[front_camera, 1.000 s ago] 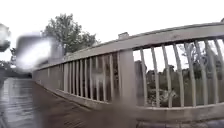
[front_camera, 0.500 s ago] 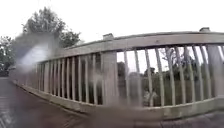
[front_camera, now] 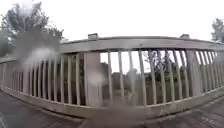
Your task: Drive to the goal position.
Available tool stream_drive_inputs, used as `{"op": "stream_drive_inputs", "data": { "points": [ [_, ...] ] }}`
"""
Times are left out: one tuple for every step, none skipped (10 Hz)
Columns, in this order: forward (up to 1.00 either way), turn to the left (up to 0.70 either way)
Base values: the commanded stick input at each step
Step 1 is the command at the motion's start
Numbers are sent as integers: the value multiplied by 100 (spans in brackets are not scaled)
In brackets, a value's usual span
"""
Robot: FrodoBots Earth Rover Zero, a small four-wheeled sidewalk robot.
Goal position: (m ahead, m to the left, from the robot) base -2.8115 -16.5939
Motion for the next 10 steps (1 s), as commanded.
{"op": "stream_drive_inputs", "data": {
  "points": [
    [0, -45],
    [0, -45],
    [0, -45],
    [0, -45],
    [0, -45],
    [0, -45],
    [0, -45],
    [0, -45],
    [0, -45],
    [0, -45]
  ]
}}
